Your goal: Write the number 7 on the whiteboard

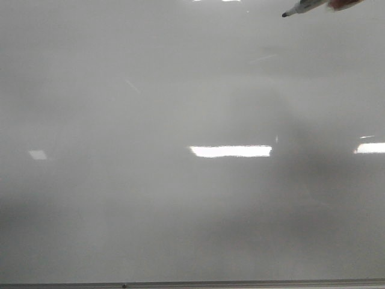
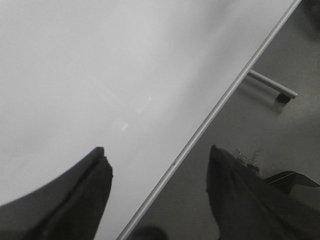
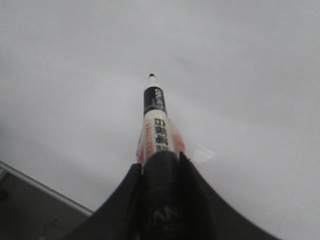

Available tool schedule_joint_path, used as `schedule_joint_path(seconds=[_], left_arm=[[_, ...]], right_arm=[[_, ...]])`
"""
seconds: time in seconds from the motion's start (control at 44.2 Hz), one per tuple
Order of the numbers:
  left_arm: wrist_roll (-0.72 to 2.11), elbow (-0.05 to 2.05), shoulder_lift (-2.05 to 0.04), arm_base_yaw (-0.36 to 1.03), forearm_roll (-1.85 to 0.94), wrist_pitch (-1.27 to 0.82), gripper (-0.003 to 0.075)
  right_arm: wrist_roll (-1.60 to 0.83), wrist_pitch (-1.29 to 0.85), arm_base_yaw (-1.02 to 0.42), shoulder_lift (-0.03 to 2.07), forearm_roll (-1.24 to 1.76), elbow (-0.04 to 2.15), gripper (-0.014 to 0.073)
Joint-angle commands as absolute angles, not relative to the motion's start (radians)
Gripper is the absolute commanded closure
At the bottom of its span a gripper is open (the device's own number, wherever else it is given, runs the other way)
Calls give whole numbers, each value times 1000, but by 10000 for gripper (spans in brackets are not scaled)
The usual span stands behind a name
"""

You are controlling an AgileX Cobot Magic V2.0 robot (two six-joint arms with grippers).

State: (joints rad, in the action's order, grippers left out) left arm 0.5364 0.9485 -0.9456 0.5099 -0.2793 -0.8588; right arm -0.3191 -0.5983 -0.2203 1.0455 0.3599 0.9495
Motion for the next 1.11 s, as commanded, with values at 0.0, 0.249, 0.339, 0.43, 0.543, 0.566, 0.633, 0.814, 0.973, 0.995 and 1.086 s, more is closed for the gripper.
schedule_joint_path(seconds=[0.0, 0.249, 0.339, 0.43, 0.543, 0.566, 0.633, 0.814, 0.973, 0.995, 1.086], left_arm=[[525, 975, -942, 507, -311, -790, 302], [525, 975, -942, 507, -311, -786, 302], [525, 975, -942, 507, -312, -784, 302], [525, 975, -942, 507, -312, -784, 302], [525, 975, -942, 507, -312, -784, 302], [525, 975, -942, 507, -312, -784, 302], [525, 975, -942, 507, -312, -784, 302], [525, 975, -942, 507, -312, -784, 302], [525, 975, -942, 507, -312, -784, 302], [525, 975, -942, 507, -312, -784, 302], [525, 975, -942, 507, -312, -784, 302]], right_arm=[[-319, -501, -216, 1073, 382, 1008, 662], [-320, -477, -216, 1205, 382, 1067, 662], [-320, -440, -216, 1242, 382, 1073, 662], [-320, -400, -216, 1271, 382, 1073, 662], [-320, -381, -212, 1294, 379, 1073, 662], [-320, -383, -209, 1294, 370, 1073, 662], [-319, -413, -187, 1285, 338, 1073, 662], [-319, -487, -94, 1239, 321, 1073, 658], [-337, -508, -98, 1247, 314, 1072, 658], [-340, -515, -102, 1248, 314, 1072, 658], [-359, -561, -127, 1264, 314, 1070, 658]])
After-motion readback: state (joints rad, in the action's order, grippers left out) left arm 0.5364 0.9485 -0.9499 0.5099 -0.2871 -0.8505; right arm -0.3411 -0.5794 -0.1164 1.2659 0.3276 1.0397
